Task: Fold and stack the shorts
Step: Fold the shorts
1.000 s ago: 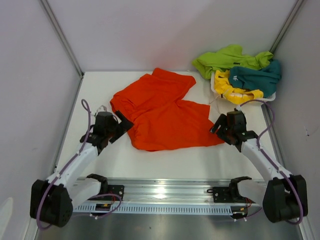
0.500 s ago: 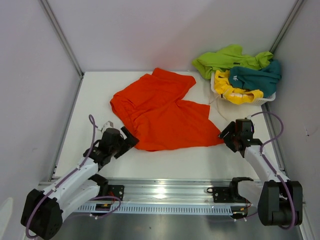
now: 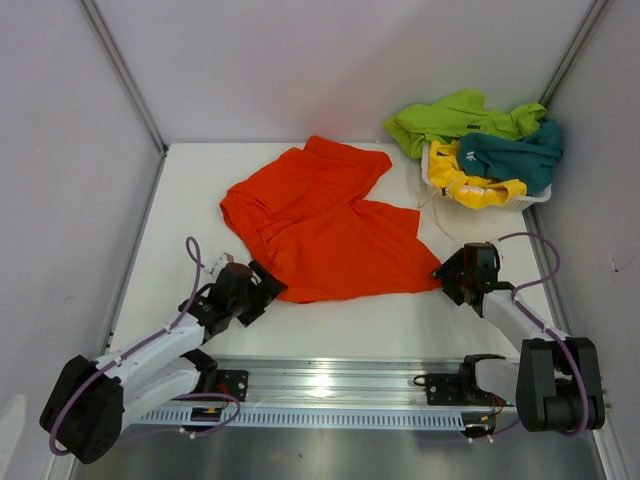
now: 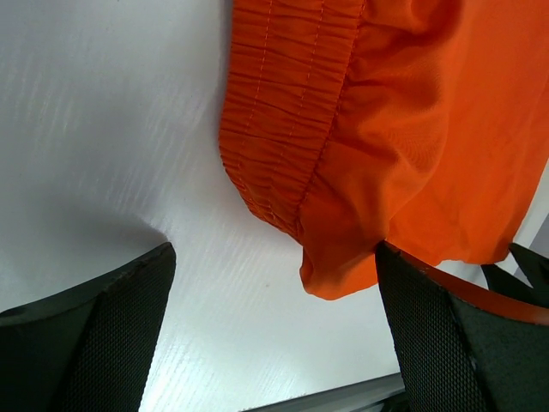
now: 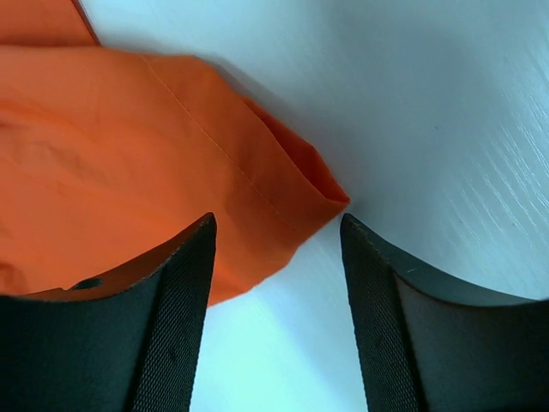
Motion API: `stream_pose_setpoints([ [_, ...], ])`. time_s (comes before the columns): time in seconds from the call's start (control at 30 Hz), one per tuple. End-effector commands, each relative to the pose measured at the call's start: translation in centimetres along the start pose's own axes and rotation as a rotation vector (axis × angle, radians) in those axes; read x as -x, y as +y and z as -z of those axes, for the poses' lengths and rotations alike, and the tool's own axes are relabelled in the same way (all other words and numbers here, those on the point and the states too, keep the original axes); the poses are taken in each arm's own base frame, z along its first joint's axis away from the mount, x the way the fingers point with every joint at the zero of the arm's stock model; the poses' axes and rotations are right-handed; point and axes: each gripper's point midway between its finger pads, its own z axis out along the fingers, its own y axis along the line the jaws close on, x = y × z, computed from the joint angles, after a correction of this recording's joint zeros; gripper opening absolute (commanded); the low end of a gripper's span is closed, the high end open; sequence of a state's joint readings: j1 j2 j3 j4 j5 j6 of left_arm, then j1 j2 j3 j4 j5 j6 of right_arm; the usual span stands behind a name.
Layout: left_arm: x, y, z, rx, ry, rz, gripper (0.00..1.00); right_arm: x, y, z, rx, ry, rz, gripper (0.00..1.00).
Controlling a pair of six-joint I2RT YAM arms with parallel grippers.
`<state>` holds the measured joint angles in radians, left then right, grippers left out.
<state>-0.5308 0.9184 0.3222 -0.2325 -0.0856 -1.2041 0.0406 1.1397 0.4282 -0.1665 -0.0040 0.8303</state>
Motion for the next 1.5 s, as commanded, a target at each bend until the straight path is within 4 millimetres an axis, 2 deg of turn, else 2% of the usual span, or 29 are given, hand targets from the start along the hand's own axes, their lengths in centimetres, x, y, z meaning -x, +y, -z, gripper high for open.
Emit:
stream_pose_setpoints([
  [0.0, 0.2, -0.5, 0.2, -0.018, -0.03, 0.058, 0.99, 0.9, -0.7, -1.3, -0.039, -0.065, -0.034, 0.59],
  [0.07, 0.6, -0.4, 0.6, -0.011, -0.05, 0.066, 0.99, 1.0, -0.8, -1.7, -0.051, -0.07, -0.034, 0.51],
  [0.1, 0.7, -0.3, 0.7, -0.012, -0.054, 0.072, 0.99, 1.4, -0.8, -1.8, -0.059, -0.082, -0.033, 0.39],
  [0.17, 0.7, -0.5, 1.1, -0.023, -0.058, 0.081, 0.99, 1.4, -1.0, -2.3, -0.081, -0.076, -0.033, 0.21],
  [0.2, 0.7, -0.7, 1.3, -0.031, -0.055, 0.092, 0.99, 1.8, -0.9, -2.3, -0.094, -0.085, -0.034, 0.03],
  [0.23, 0.6, -0.7, 1.4, -0.036, -0.052, 0.098, 0.99, 2.0, -1.0, -2.3, -0.106, -0.088, -0.035, 0.0],
  [0.47, 0.0, -1.9, 1.6, -0.085, -0.042, 0.147, 0.98, 4.5, 0.9, -0.7, -0.094, -0.163, -0.015, 0.0],
  [0.67, -0.1, -3.9, 1.1, -0.118, -0.071, 0.132, 0.97, 6.5, 2.7, 0.1, -0.082, -0.205, 0.002, 0.0],
  [0.77, 0.3, -5.1, 0.8, -0.092, -0.101, 0.04, 0.97, 7.7, 3.9, 0.5, -0.074, -0.226, 0.013, 0.0],
  [0.83, 1.3, -6.4, 0.8, -0.08, -0.15, -0.1, 0.97, 8.0, 4.2, 0.2, -0.075, -0.22, 0.023, 0.0],
  [0.9, 1.4, -6.3, 1.0, -0.055, -0.166, -0.231, 0.98, 8.6, 5.3, 0.1, -0.061, -0.217, 0.035, 0.0],
  [0.97, 1.8, -6.3, 1.2, -0.071, -0.196, -0.337, 0.97, 8.7, 5.5, -0.6, -0.074, -0.198, 0.052, 0.0],
  [1.1, 2.3, -4.7, 2.1, -0.069, -0.233, -0.467, 0.98, 9.2, 6.5, -1.5, -0.067, -0.19, 0.071, 0.0],
  [1.2, 1.6, -4.9, 2.8, -0.138, -0.226, -0.581, 0.96, 9.3, 6.5, -2.2, -0.079, -0.179, 0.082, 0.0],
  [1.3, 0.1, -5.7, 3.2, -0.213, -0.223, -0.725, 0.99, 9.2, 6.6, -2.8, -0.084, -0.168, 0.086, 0.0],
  [1.33, -0.1, -5.8, 3.3, -0.208, -0.229, -0.758, 0.99, 9.3, 6.7, -2.9, -0.082, -0.168, 0.085, 0.0],
  [1.37, -1.3, -5.2, 3.2, -0.181, -0.204, -0.845, 0.99, 9.2, 6.7, -3.1, -0.082, -0.161, 0.088, 0.0],
  [1.4, -0.3, -5.7, 3.5, -0.134, -0.267, -0.861, 0.99, 9.2, 6.7, -3.2, -0.081, -0.159, 0.086, 0.0],
  [1.47, -1.3, -4.7, 3.4, -0.062, -0.262, -0.958, 0.99, 9.1, 6.9, -3.3, -0.076, -0.154, 0.086, 0.0],
])
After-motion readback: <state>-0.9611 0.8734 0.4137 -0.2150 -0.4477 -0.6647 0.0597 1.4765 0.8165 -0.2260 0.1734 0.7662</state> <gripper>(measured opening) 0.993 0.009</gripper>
